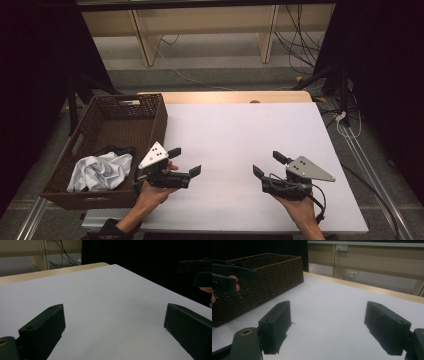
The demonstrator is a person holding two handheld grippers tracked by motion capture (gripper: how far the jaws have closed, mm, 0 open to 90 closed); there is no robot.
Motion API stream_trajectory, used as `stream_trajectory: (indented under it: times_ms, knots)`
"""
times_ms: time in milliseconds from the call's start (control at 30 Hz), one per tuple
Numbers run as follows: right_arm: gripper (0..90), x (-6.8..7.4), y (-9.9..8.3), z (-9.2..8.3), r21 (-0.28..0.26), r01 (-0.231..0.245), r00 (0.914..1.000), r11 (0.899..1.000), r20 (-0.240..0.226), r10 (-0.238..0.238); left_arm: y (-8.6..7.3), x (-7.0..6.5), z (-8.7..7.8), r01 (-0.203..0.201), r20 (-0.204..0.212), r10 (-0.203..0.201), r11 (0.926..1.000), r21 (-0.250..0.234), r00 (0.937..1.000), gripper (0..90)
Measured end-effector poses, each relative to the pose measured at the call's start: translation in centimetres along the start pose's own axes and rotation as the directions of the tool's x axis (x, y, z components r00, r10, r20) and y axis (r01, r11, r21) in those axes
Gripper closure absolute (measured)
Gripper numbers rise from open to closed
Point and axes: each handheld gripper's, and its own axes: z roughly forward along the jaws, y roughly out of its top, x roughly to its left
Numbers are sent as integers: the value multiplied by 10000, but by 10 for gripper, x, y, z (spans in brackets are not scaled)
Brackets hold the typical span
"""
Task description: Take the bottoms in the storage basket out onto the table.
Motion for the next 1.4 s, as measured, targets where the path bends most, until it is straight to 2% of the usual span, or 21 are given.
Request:
stream_trajectory:
  times_ms: [500, 1033, 1133, 1233, 1300, 1400]
  knots:
    - [227, 0, 0, 1, 24, 15, 10000, 10000, 2, -15, 0, 0, 0, 38, -34, -38, 10000, -24, 10000, 32]
    - [229, -1, 0, 0, 26, -3, 9999, 10000, 111, 3, 2, 1, 2, 145, -302, -148, 9998, -101, 9994, 32]
    - [229, -1, 0, 0, 36, 3, 9999, 10000, 114, -4, 3, -2, 3, -79, -372, 80, 10000, 46, 9993, 33]
    - [229, -1, 0, 0, 66, -45, 10000, 10000, 70, 44, 8, -9, 0, -252, -310, 244, 9994, -255, 9992, 46]
    - [229, -2, 0, 0, 54, -63, 10000, 10000, 65, 63, 11, -10, 0, -400, -390, 389, 9988, -277, 9985, 46]
    - [229, -2, 0, 0, 55, -66, 9999, 10000, 77, 65, 14, -10, -1, -410, -491, 397, 9988, -262, 9980, 45]
